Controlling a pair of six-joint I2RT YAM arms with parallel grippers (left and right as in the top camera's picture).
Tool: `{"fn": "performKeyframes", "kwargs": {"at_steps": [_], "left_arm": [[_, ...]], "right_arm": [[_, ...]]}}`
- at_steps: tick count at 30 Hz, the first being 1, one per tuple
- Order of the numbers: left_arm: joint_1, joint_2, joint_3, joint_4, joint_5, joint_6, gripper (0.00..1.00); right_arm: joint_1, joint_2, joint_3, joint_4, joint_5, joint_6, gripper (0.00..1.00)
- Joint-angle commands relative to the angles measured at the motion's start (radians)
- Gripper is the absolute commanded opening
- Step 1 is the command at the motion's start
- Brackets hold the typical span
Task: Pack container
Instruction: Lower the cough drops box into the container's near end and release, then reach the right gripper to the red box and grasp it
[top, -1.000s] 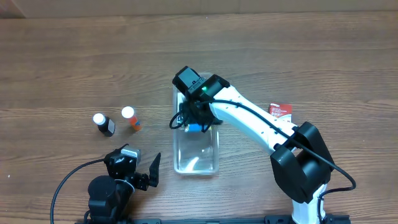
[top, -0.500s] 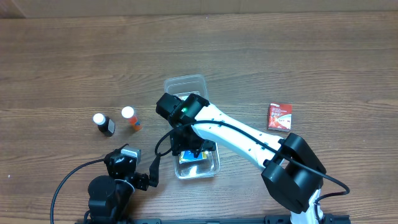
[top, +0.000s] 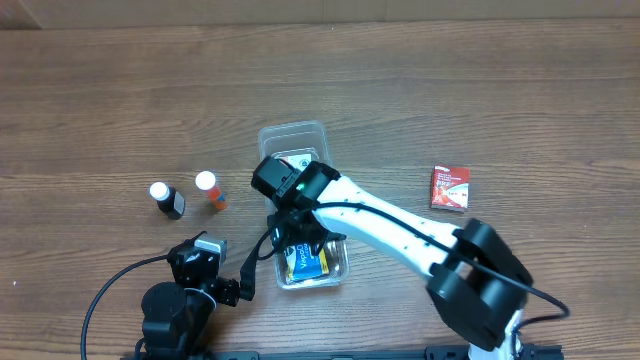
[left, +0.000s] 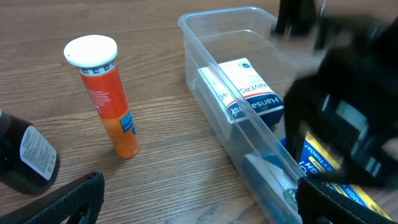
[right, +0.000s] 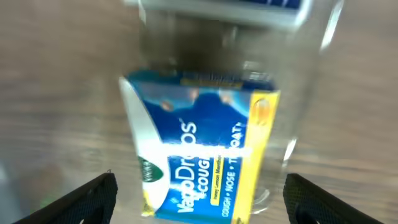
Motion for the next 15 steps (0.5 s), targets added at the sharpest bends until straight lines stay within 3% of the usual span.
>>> {"fn": "performKeyframes", "kwargs": {"at_steps": [1, 3, 5, 8, 12, 15], "left_arm": [[0.005, -0.001, -0.001, 0.000, 0.012, 0.023, 1.00], [0.005, -0.001, -0.001, 0.000, 0.013, 0.023, 1.00], [0.005, -0.001, -0.001, 0.000, 0.012, 0.023, 1.00], [0.005, -0.001, -0.001, 0.000, 0.012, 0.023, 1.00], [0.005, -0.001, -0.001, 0.000, 0.012, 0.023, 1.00], [0.005, -0.001, -0.001, 0.000, 0.012, 0.023, 1.00]], "right_arm": [[-0.051, -0.168, 0.154, -0.044, 0.134, -0.017, 0.91], [-0.117, -0.232, 0.238, -0.112, 0.185, -0.017, 1.00], [-0.214, -0.280, 0.277, -0.169, 0.217, -0.018, 1.00], [-0.475, -0.311, 0.276, -0.214, 0.152, -0.138, 1.00], [-0.756, -0.246, 0.169, -0.212, 0.047, -0.224, 1.00], [-0.848, -0.170, 0.086, -0.204, 0.005, -0.271, 1.00]]}}
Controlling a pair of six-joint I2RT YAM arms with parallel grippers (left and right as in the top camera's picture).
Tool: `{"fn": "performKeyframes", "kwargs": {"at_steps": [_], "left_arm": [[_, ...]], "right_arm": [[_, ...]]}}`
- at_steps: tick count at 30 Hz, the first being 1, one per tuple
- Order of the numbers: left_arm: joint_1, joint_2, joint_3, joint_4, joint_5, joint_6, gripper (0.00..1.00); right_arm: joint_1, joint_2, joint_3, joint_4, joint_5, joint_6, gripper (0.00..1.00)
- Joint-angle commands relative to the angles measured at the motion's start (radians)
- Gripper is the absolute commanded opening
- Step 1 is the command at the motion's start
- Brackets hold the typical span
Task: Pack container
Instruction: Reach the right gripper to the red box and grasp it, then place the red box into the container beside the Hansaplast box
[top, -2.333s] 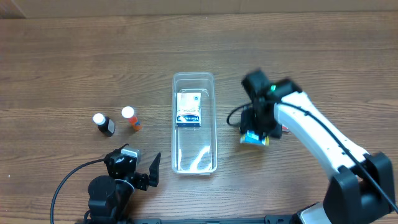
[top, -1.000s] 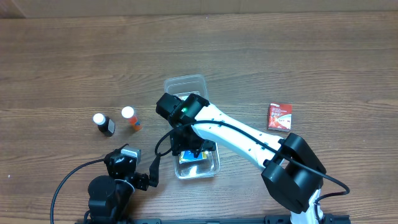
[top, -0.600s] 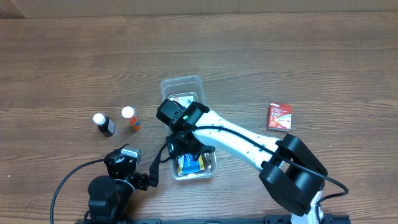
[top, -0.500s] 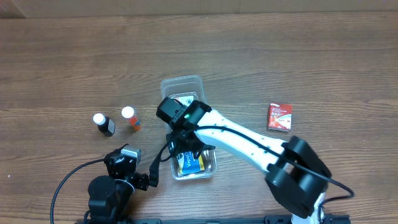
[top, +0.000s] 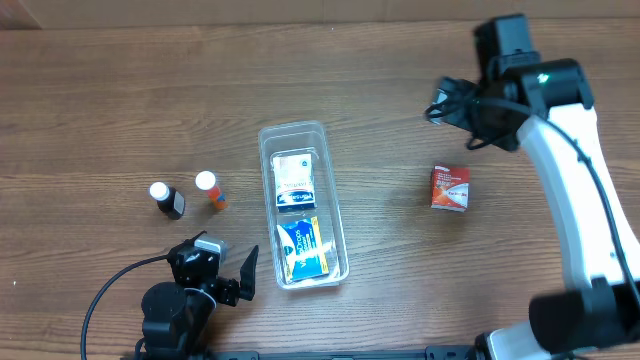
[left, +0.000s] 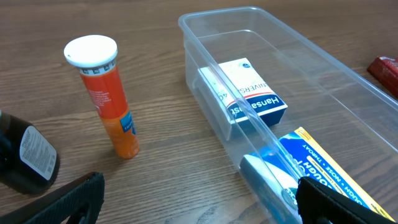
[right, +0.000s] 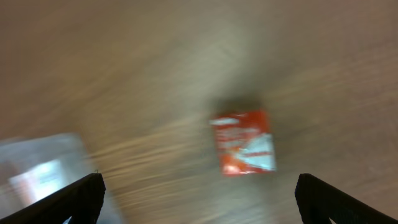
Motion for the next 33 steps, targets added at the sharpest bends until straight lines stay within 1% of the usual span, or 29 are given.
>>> {"fn": "performKeyframes", "kwargs": {"at_steps": [1, 5, 8, 11, 16, 17, 19, 20, 22, 25, 27, 29, 32, 33], "left_arm": [[0.005, -0.001, -0.001, 0.000, 0.012, 0.023, 1.00], [0.005, -0.001, -0.001, 0.000, 0.012, 0.023, 1.00], [0.005, -0.001, -0.001, 0.000, 0.012, 0.023, 1.00], [0.005, -0.001, -0.001, 0.000, 0.012, 0.023, 1.00], [0.005, -0.001, -0.001, 0.000, 0.012, 0.023, 1.00], [0.005, -0.001, -0.001, 0.000, 0.012, 0.023, 1.00], [0.005, -0.001, -0.001, 0.000, 0.012, 0.023, 1.00], [0.005, -0.001, -0.001, 0.000, 0.012, 0.023, 1.00], [0.005, -0.001, -0.001, 0.000, 0.012, 0.023, 1.00], [0.005, -0.001, -0.001, 0.000, 0.012, 0.023, 1.00], [0.005, -0.001, -0.001, 0.000, 0.012, 0.023, 1.00], [0.005, -0.001, -0.001, 0.000, 0.012, 0.023, 1.00], [0.005, -0.001, -0.001, 0.000, 0.012, 0.023, 1.00], [0.005, -0.001, -0.001, 0.000, 0.012, 0.023, 1.00]], "right_arm": [[-0.075, 0.117, -0.116, 0.013, -0.106, -0.126, 1.00], [-0.079, 0.203, -0.205, 0.069, -0.108, -0.269, 1.00], [-0.084, 0.245, -0.238, 0.112, -0.108, -0.270, 1.00], [-0.101, 0.304, -0.272, 0.150, -0.110, -0.240, 0.99], [-0.095, 0.336, -0.316, 0.182, -0.110, -0.212, 0.99], [-0.094, 0.336, -0.316, 0.187, -0.108, -0.198, 0.96], [-0.094, 0.335, -0.315, 0.197, -0.108, -0.150, 0.80], [-0.094, 0.331, -0.310, 0.192, -0.109, -0.134, 0.74], [-0.094, 0.309, -0.286, 0.165, -0.111, -0.133, 0.70], [-0.072, 0.226, -0.222, 0.105, -0.121, -0.126, 0.68], [-0.021, 0.128, -0.151, 0.056, -0.144, -0.125, 0.68], [0.087, 0.009, -0.082, 0.034, -0.155, -0.105, 0.68], [0.241, -0.074, -0.077, 0.089, -0.152, -0.066, 0.69], [0.332, -0.081, -0.077, 0.129, -0.148, -0.043, 0.69]]}}
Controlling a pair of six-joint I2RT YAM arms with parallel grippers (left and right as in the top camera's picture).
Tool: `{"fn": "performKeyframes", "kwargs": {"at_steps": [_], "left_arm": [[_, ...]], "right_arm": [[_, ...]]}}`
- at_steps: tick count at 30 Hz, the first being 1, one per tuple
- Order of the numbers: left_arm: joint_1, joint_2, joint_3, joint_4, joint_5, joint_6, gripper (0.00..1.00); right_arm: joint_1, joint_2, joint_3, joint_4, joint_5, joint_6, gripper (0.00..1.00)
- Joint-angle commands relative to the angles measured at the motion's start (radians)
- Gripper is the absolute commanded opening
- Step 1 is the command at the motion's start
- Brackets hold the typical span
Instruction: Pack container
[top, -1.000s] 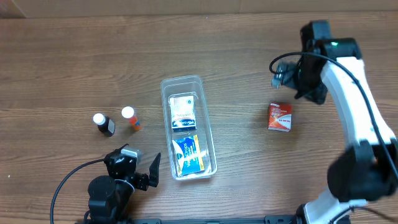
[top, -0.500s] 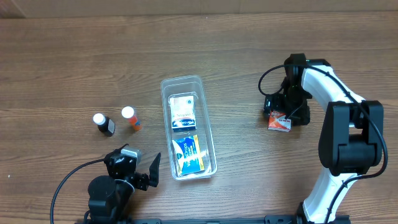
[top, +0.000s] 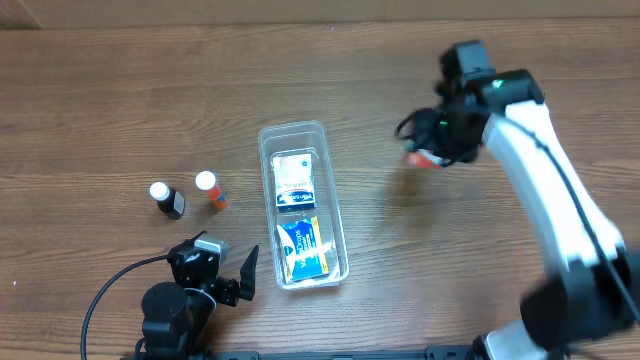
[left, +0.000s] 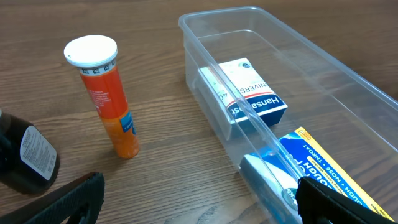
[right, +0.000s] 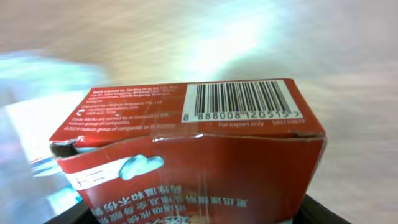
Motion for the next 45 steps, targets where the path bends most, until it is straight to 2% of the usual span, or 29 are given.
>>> {"fn": "performKeyframes", "kwargs": {"at_steps": [1, 6, 11, 13, 15, 20, 25, 30, 33, 38, 42, 45], "left_arm": [[0.005, -0.001, -0.001, 0.000, 0.012, 0.023, 1.00], [0.005, -0.001, -0.001, 0.000, 0.012, 0.023, 1.00], [0.005, -0.001, -0.001, 0.000, 0.012, 0.023, 1.00], [0.005, -0.001, -0.001, 0.000, 0.013, 0.023, 1.00], [0.005, -0.001, -0.001, 0.000, 0.012, 0.023, 1.00], [0.005, -0.001, -0.001, 0.000, 0.012, 0.023, 1.00], [0.005, -0.001, -0.001, 0.000, 0.013, 0.023, 1.00], [0.005, -0.001, -0.001, 0.000, 0.012, 0.023, 1.00], [0.005, -0.001, -0.001, 0.000, 0.012, 0.023, 1.00], [0.005, -0.001, -0.001, 0.000, 0.012, 0.023, 1.00], [0.005, -0.001, -0.001, 0.027, 0.011, 0.022, 1.00], [0.005, -0.001, -0.001, 0.078, 0.016, 0.016, 1.00]], "right_arm": [[0.205, -0.057, 0.016, 0.064, -0.016, 0.075, 0.70], [0.404, 0.080, 0.007, 0.193, 0.014, 0.176, 0.72], [0.430, 0.254, 0.007, 0.214, -0.032, 0.205, 0.68], [0.444, 0.263, 0.007, 0.216, -0.029, 0.198, 0.68], [0.466, 0.263, 0.008, 0.248, -0.018, 0.198, 0.72], [0.466, 0.264, 0.008, 0.328, -0.016, 0.198, 0.73], [0.466, 0.264, 0.009, 0.413, 0.011, 0.134, 0.95], [0.423, 0.168, 0.173, 0.237, 0.031, 0.092, 0.96], [0.335, 0.052, 0.290, 0.113, 0.050, 0.096, 1.00], [-0.103, -0.164, 0.344, -0.016, 0.041, 0.096, 1.00], [-0.427, -0.199, 0.344, -0.110, -0.090, 0.096, 1.00], [-0.559, -0.193, 0.343, -0.178, -0.191, 0.096, 1.00]]}}
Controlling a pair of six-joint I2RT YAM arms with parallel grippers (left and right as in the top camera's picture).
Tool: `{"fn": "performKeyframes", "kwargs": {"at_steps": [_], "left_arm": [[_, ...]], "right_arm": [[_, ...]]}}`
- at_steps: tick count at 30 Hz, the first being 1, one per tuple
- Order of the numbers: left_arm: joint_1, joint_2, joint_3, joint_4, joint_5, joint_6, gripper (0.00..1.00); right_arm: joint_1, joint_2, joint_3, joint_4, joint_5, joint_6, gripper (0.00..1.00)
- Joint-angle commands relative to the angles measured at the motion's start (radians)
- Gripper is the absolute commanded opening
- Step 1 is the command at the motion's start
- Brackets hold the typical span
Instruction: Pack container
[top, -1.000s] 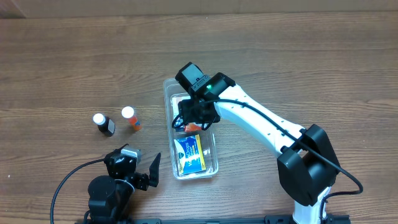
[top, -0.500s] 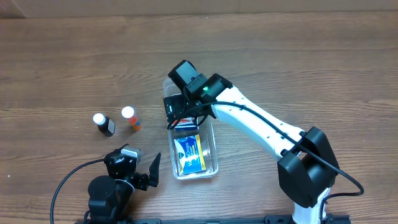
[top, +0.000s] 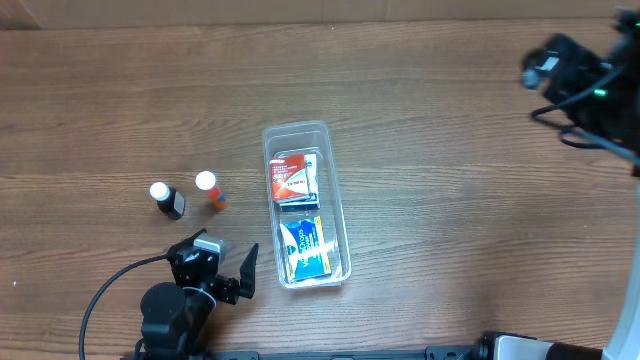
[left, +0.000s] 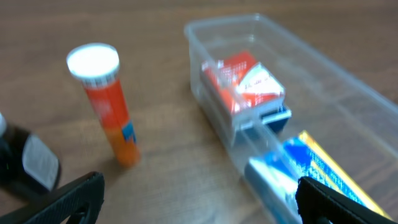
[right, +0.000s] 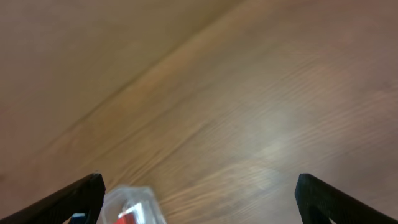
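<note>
A clear plastic container (top: 293, 128) sits mid-table. Inside it a red box (top: 292, 180) lies on top of a white-and-blue box (top: 298, 203), and a blue-and-yellow cough-drop box (top: 307, 248) fills the near end. The left wrist view shows the red box (left: 244, 76) and the blue box (left: 323, 168) in the container (left: 230, 22). My right gripper (top: 560, 70) is open and empty at the far right back, well away from the container (right: 134, 199). Near the front edge my left gripper (top: 228, 262) rests open beside the container's near left corner.
An orange tube with a white cap (top: 210, 190) and a dark bottle with a white cap (top: 167, 200) stand left of the container. Both show in the left wrist view, the tube (left: 109, 102) and the bottle (left: 31, 165).
The red box was in my right gripper, above the table right of the container. It now lies inside the container, and the right gripper is open at the far right back.
My right gripper was first over the container's near end at the blue box. It then stood open at the back right, with the red box lying on the table. Later it was shut on that box. The box now rests in the container. The left arm stayed put.
</note>
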Motion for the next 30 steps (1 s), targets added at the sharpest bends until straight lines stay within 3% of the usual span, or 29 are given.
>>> {"fn": "performKeyframes", "kwargs": {"at_steps": [1, 4, 7, 11, 15, 17, 21, 25, 30], "left_arm": [[0.005, -0.001, 0.000, 0.024, 0.018, 0.013, 1.00], [0.005, -0.001, 0.000, 0.018, 0.071, -0.037, 1.00], [0.005, 0.001, 0.066, 0.044, 0.042, -0.222, 1.00], [0.005, 0.084, 0.367, -0.013, -0.281, -0.300, 1.00], [0.005, 0.409, 0.793, -0.264, -0.517, -0.259, 1.00], [0.005, 0.618, 1.021, -0.428, -0.539, -0.239, 1.00], [0.005, 0.917, 1.320, -0.603, -0.477, -0.239, 1.00], [0.009, 1.098, 1.416, -0.695, -0.519, -0.215, 1.00], [0.154, 1.314, 1.416, -0.837, -0.500, -0.432, 1.00]], "right_arm": [[-0.114, 0.026, 0.000, -0.043, -0.141, -0.003, 1.00], [-0.154, 0.026, 0.000, -0.044, -0.140, -0.003, 1.00], [-0.154, 0.026, 0.000, -0.044, -0.140, -0.003, 1.00], [-0.154, 0.026, 0.000, -0.043, -0.140, -0.003, 1.00], [-0.154, 0.026, 0.000, -0.043, -0.140, -0.003, 1.00], [-0.154, 0.026, 0.000, -0.043, -0.140, -0.003, 1.00], [-0.154, 0.026, 0.000, -0.043, -0.140, -0.003, 1.00], [-0.154, 0.026, 0.000, -0.043, -0.140, -0.003, 1.00], [-0.154, 0.026, 0.000, -0.043, -0.140, -0.003, 1.00]]}}
